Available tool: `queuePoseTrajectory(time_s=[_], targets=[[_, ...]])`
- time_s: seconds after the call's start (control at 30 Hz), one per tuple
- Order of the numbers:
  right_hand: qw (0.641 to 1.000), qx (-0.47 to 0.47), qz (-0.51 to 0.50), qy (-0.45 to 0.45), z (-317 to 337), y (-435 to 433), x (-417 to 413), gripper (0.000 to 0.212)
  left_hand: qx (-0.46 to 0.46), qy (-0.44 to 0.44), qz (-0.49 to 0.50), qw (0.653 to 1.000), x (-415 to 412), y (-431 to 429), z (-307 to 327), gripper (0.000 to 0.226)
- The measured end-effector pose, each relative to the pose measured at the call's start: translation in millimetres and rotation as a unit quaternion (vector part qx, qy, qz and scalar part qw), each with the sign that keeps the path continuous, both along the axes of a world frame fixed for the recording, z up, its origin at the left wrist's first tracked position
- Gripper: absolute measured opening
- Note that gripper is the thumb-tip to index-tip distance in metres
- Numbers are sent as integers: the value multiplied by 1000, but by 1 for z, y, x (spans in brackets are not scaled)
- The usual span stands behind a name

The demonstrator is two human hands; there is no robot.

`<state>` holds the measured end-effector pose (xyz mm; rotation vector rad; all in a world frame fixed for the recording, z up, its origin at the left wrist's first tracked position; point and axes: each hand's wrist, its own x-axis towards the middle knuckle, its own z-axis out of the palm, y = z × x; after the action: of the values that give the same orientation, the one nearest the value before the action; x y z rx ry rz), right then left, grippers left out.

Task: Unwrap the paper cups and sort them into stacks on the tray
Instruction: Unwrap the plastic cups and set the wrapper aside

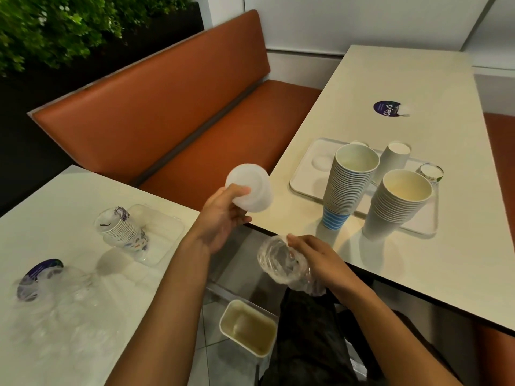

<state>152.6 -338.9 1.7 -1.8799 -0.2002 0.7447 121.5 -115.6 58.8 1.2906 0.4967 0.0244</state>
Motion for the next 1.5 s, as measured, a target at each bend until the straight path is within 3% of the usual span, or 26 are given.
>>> queuePoseTrajectory(time_s=[0.1, 0.2, 0.27, 0.53, 0.73, 0.9, 1.1, 1.23, 1.4, 1.5], targets=[[1000, -12, -3, -5, -14, -4, 0, 40, 9, 63, -45, 997, 29, -5, -13, 57], [1000, -6, -25, -6, -24, -7, 5, 26, 39, 116, -80, 989, 56, -16, -28, 31], [999, -2, -34, -5, -28, -10, 7, 22, 53, 140, -84, 985, 73, -21, -37, 27], [999, 20, -51, 4, -34, -17, 9, 16, 124, 176, -100, 971, 113, -41, -65, 27], [998, 26, -54, 7, -33, -16, 11, 15, 132, 168, -111, 970, 128, -40, -82, 57], [998, 23, -52, 9, -33, -14, 14, 14, 188, 181, -129, 957, 136, -39, -81, 59], [998, 21, -60, 19, -27, -9, 15, 30, 205, 202, -149, 946, 136, -38, -80, 65], [997, 9, -57, 43, -30, -5, 15, 43, 170, 157, -136, 963, 123, -27, -70, 81], [998, 29, -33, 42, -30, 3, 10, 43, 243, 23, -13, 970, 54, -15, -52, 41], [997, 57, -18, 48, -28, 13, 4, 43, 290, -12, -33, 957, -9, -19, -58, 31]])
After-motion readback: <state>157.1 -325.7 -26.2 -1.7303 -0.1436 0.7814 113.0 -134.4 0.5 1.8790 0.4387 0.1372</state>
